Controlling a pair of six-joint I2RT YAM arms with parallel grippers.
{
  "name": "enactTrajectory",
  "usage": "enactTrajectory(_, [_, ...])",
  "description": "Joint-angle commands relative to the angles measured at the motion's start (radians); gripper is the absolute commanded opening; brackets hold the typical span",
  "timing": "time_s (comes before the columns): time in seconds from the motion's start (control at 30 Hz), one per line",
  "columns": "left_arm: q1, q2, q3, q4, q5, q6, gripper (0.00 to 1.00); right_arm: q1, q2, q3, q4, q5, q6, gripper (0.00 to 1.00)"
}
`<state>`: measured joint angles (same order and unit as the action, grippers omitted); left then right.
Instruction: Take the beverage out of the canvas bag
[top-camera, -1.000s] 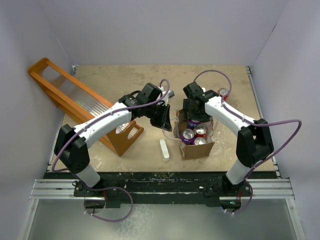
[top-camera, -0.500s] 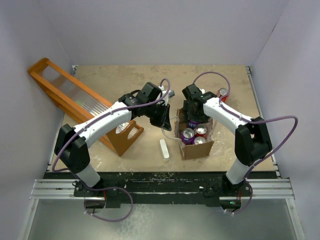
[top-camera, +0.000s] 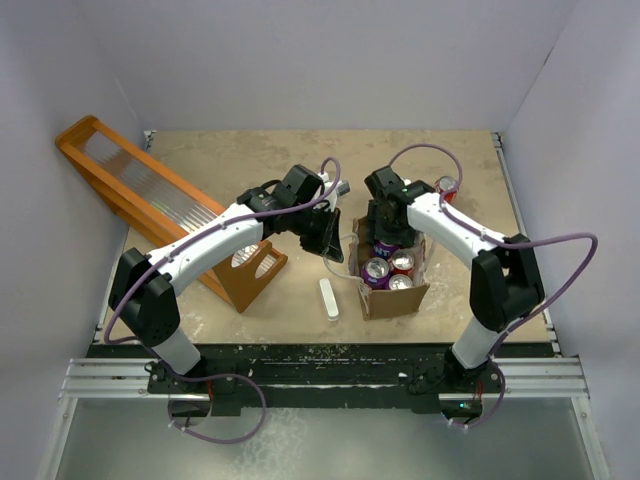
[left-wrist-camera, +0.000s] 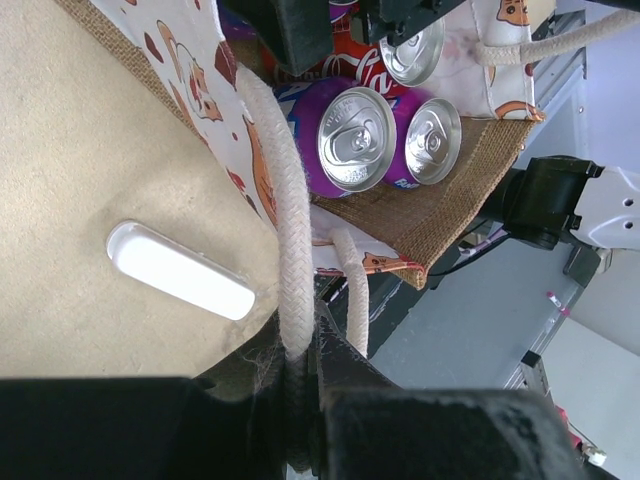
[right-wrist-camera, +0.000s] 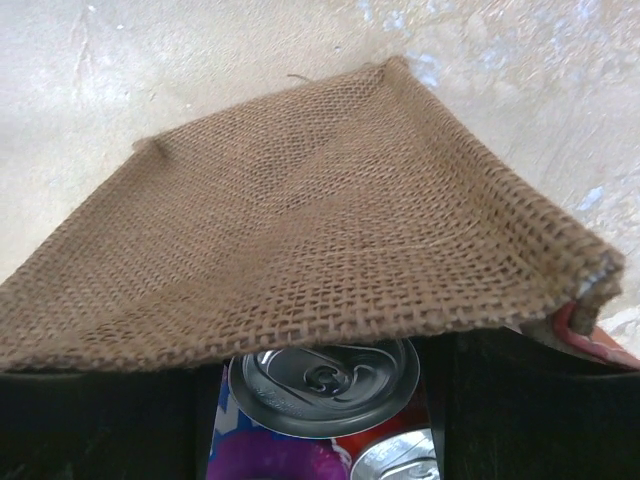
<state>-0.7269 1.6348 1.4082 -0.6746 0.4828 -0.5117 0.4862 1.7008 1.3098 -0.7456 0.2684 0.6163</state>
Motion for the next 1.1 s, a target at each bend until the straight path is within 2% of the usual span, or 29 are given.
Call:
enactTrajectory(0.0, [0.006, -0.016, -0.007, 0.026, 0.026, 0.018, 0.00, -0.002, -0.094, 0.069, -0.047, -0.057, 0.064, 0.14])
enactTrajectory(0.43, [0.007, 0.003, -0.007, 0.028, 0.047, 0.031, 0.00, -0.004, -0.201, 0.165, -0.113, -0.049, 0.129, 0.00])
enactTrajectory(0.73, [0.011, 0.007, -0.008, 0.028, 0.051, 0.035, 0.00, -0.033, -0.302, 0.152, -0.116, -0.101, 0.187, 0.00])
enactTrajectory(1.07, [0.013, 0.005, -0.013, 0.030, 0.053, 0.030, 0.00, -0.136, -0.378, 0.273, -0.109, -0.215, 0.190, 0.00])
